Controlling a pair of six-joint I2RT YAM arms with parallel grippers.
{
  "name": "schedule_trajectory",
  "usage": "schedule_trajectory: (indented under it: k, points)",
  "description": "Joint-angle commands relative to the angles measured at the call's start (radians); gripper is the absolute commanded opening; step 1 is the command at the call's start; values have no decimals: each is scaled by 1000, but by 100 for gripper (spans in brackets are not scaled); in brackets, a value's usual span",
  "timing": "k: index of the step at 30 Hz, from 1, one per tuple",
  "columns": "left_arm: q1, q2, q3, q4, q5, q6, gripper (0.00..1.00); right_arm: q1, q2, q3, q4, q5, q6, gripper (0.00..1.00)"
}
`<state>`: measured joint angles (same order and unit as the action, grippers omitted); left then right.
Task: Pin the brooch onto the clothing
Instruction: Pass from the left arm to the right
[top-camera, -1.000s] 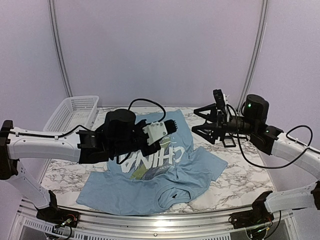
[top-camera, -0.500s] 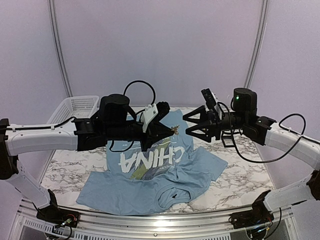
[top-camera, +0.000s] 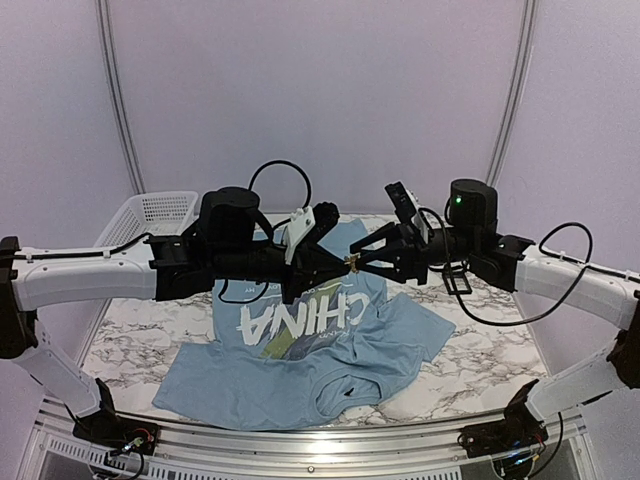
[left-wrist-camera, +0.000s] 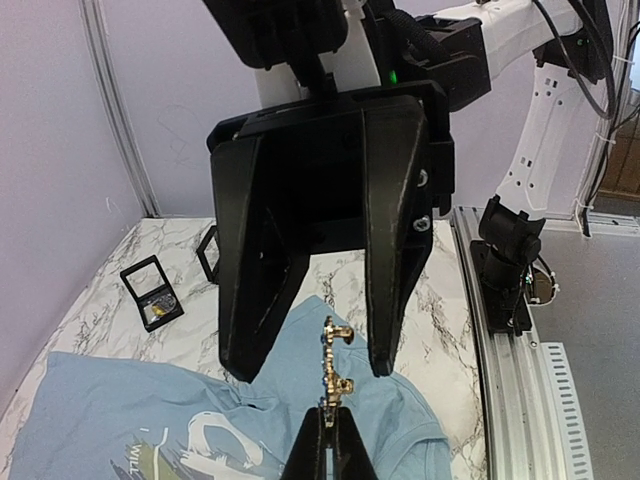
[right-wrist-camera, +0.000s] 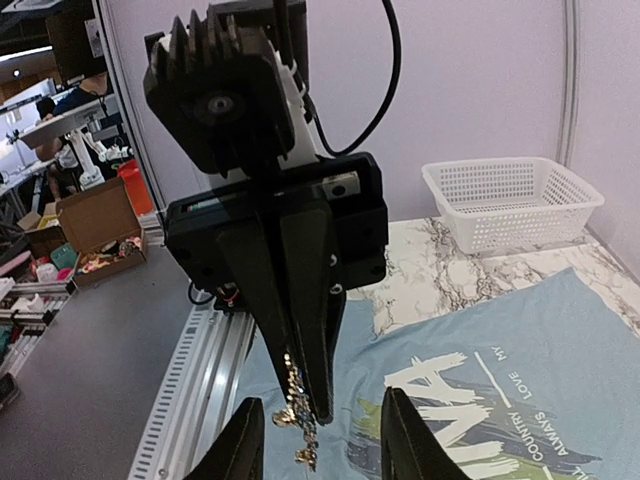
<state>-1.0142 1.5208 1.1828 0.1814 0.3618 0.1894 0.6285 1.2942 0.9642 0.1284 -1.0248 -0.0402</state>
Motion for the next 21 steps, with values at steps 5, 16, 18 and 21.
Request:
schedule_trajectory:
  k: [5,16,18,21]
  points:
    - [8,8,34,9,20,-11,0,23,19,21,78,-20,34,29]
    - [9,8,37,15,26,-15,0,35,27,16,91,-14,58,18]
    - [9,9,35,16,28,-16,0,35,28,15,85,-13,56,15]
    - [9,11,38,18,32,-18,0,36,32,15,82,-17,55,13]
